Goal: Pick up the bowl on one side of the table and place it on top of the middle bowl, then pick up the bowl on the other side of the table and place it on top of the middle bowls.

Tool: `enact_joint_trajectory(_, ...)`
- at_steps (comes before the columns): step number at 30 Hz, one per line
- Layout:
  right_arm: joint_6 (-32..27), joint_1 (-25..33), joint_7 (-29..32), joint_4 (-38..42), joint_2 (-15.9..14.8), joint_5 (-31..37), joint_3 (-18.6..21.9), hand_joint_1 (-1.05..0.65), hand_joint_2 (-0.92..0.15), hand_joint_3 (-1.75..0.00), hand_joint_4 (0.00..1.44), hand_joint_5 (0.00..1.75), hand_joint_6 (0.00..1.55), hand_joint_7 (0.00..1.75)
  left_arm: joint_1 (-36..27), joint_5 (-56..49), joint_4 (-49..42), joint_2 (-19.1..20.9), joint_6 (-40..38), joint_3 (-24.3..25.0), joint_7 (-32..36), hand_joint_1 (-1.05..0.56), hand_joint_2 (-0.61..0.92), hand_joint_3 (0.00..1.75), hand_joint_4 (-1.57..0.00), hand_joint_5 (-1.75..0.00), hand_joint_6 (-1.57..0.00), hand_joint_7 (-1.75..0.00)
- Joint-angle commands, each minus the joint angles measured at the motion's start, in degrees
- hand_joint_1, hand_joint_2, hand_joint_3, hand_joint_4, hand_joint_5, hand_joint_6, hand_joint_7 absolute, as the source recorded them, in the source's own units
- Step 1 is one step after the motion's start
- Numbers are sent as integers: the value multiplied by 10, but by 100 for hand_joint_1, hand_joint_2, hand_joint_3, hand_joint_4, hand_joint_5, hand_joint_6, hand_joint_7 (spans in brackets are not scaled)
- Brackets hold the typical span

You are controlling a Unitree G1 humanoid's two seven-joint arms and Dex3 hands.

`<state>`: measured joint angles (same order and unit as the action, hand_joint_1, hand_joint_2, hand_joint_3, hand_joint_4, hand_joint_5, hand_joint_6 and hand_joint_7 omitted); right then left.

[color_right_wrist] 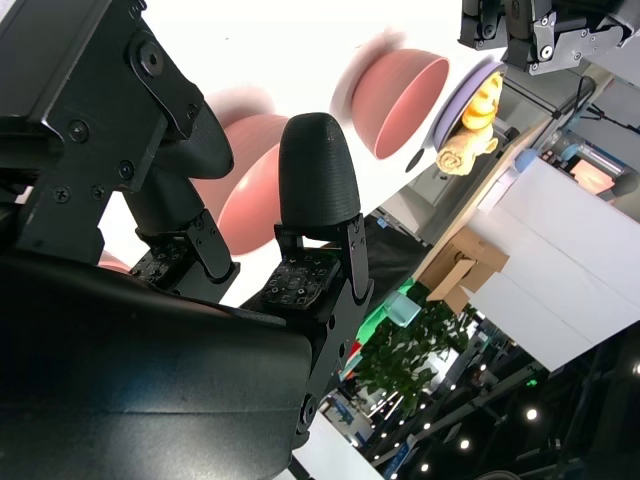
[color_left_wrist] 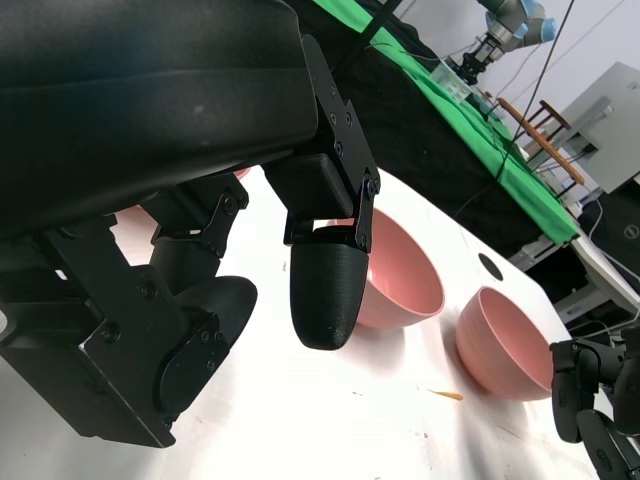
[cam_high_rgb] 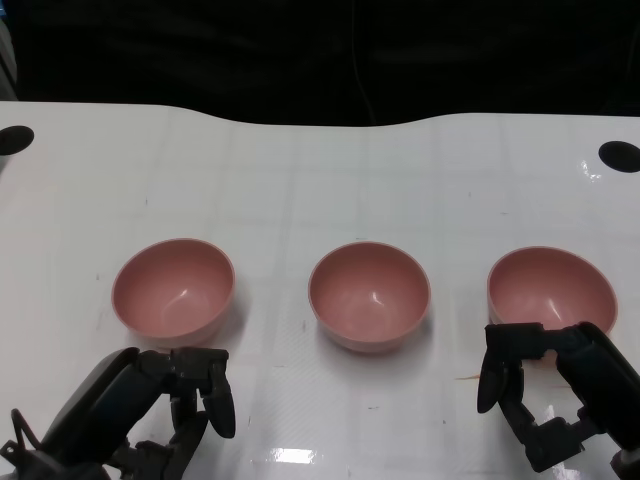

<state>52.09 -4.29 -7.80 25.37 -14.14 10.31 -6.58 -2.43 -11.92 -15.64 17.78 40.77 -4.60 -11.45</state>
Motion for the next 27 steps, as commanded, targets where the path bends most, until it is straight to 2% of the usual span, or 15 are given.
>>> enact_joint_trajectory(1, 3, -7, 2, -1, -6, -1, 6, 16, -5, -173, 99, 171, 94, 137, 3, -3, -1, 5, 3, 2, 8, 11, 22, 156, -88, -164, -88, -138)
enact_joint_trajectory(17, 4, -8, 3, 2, -5, -1, 6, 16, -5, -173, 100, 170, 94, 137, 3, -2, -3, 0, 10, 5, 15, 12, 26, 152, -88, -163, -88, -135)
enact_joint_trajectory(23, 3, -7, 1, 2, -4, -3, 5, 13, -6, -173, 99, 171, 94, 138, 5, -14, -13, -2, 32, 9, 39, 6, 37, 128, -82, -147, -90, -103)
enact_joint_trajectory(25, 5, -7, 2, 3, -3, -3, 5, 15, -5, -174, 99, 172, 94, 139, 3, -20, -8, 0, 31, 10, 43, 4, 42, 113, -82, -124, -91, -77)
enact_joint_trajectory(27, 4, -5, 3, 0, -2, -2, 5, 15, -5, -174, 99, 172, 93, 138, 0, -32, -6, -2, 40, 15, 60, 5, 43, 106, -80, -113, -91, -63)
